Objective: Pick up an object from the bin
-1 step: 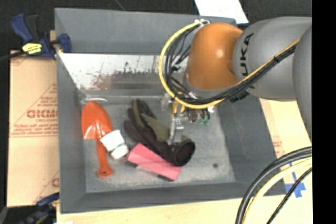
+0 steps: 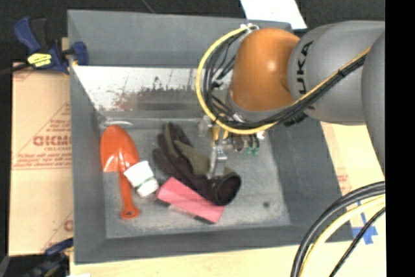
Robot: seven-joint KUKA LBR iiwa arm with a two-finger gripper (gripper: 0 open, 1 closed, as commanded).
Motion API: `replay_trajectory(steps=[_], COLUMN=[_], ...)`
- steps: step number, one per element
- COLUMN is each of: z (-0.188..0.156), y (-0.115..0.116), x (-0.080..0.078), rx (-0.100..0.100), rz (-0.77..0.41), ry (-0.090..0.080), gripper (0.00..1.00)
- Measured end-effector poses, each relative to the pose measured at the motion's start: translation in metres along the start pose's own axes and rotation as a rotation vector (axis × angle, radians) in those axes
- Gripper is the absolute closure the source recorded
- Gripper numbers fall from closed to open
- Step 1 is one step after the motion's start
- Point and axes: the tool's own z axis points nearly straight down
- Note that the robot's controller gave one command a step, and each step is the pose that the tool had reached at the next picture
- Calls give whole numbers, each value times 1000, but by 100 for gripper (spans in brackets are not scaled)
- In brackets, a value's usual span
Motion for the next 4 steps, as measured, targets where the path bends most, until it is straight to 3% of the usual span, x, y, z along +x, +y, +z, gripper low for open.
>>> replay_trajectory(steps=[1, 2, 3, 4], z=[45, 65, 85, 85], y=[16, 16, 47, 24], x=[-5, -23, -2, -5], rx=[0, 1, 3, 1], rz=[-200, -258, -568, -263], ry=[-4, -4, -12, -13], gripper=[0, 0, 0, 0])
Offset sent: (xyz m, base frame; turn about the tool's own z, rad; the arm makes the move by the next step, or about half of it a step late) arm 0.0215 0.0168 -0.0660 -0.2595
